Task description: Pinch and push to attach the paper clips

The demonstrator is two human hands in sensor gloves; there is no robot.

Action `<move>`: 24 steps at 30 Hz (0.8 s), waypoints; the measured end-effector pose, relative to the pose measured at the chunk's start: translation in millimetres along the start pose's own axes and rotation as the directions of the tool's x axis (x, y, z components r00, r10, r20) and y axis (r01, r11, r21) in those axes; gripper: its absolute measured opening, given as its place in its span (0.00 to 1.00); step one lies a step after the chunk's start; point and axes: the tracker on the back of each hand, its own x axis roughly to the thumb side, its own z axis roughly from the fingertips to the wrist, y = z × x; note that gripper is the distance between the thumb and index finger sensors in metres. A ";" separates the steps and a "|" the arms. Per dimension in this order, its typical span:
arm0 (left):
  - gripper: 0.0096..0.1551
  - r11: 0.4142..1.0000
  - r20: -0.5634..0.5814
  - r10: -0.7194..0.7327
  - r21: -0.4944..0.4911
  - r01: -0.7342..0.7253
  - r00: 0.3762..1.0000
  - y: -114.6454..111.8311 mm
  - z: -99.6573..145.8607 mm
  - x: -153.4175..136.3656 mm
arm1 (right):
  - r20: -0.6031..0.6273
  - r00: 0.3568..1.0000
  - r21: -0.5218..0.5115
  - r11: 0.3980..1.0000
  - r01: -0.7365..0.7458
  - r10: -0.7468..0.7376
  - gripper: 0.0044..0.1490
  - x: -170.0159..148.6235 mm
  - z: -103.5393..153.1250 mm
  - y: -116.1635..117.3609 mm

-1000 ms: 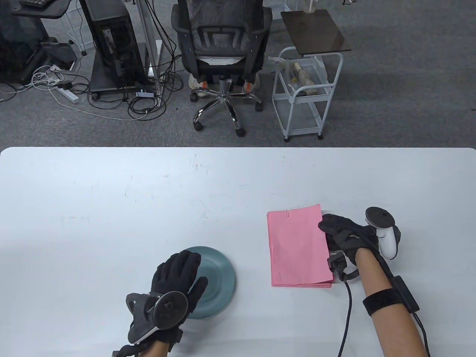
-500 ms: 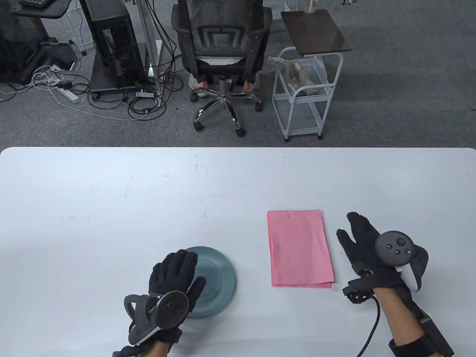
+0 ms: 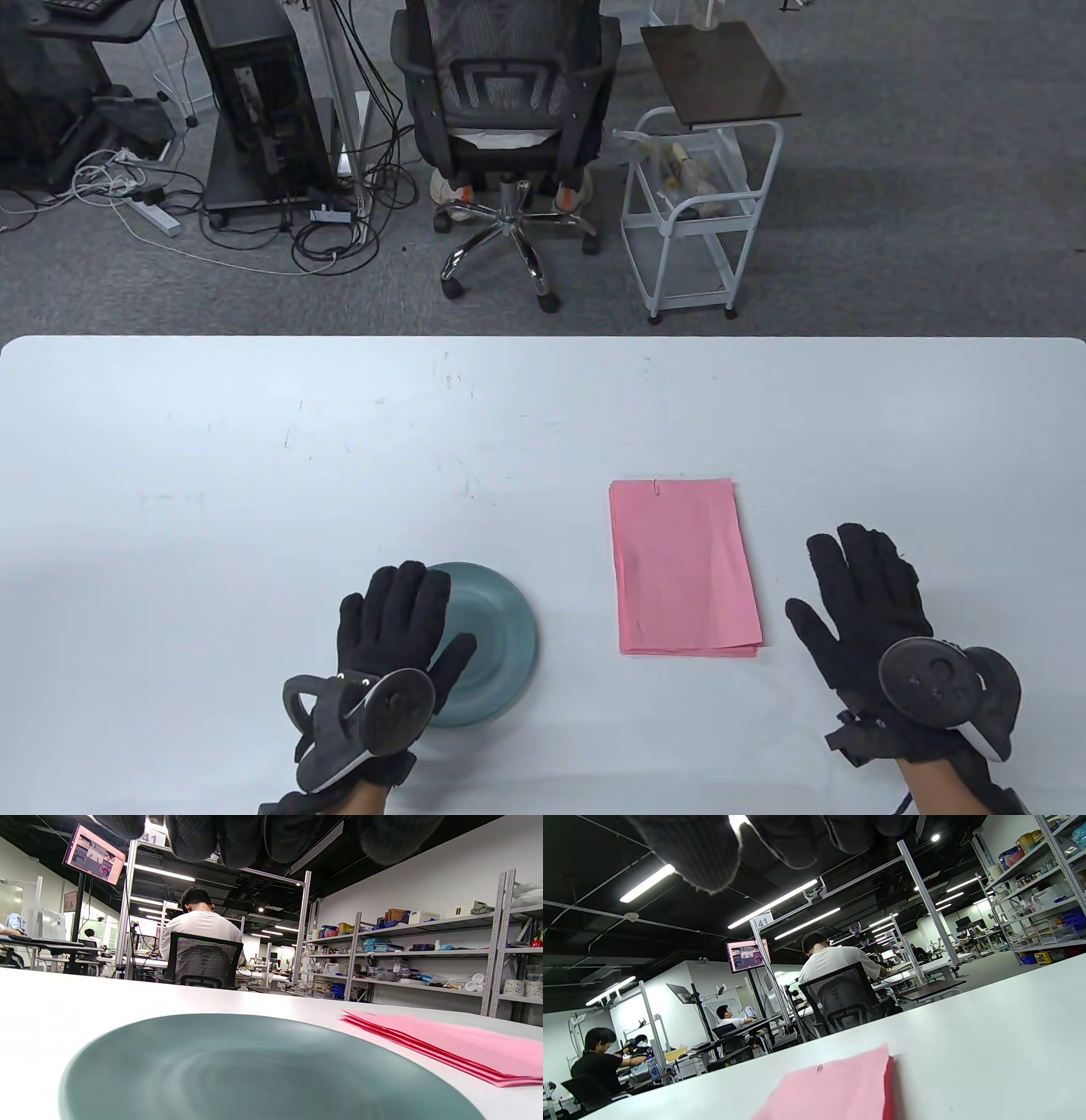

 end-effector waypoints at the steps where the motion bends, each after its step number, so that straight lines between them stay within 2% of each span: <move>1: 0.44 1.000 -0.003 -0.006 0.000 0.006 1.000 0.3 0.1 0.0 | 0.003 1.000 0.002 1.000 -0.009 0.009 0.46 -0.6 0.9 1.6; 8: 0.44 0.997 -0.020 -0.072 -0.001 0.072 0.997 2.8 -2.8 -4.0 | 0.006 1.000 0.041 0.999 0.002 -0.002 0.48 -4.6 2.4 3.2; 16: 0.45 0.996 -0.040 -0.085 -0.041 0.084 0.996 1.1 -4.7 -11.7 | -0.004 1.000 0.054 0.998 0.023 -0.023 0.49 -7.2 4.4 -1.7; 24: 0.45 0.996 -0.069 -0.078 -0.038 0.075 0.995 3.3 -3.3 -17.5 | -0.050 0.997 0.064 0.996 0.056 -0.052 0.49 -16.7 3.6 -3.0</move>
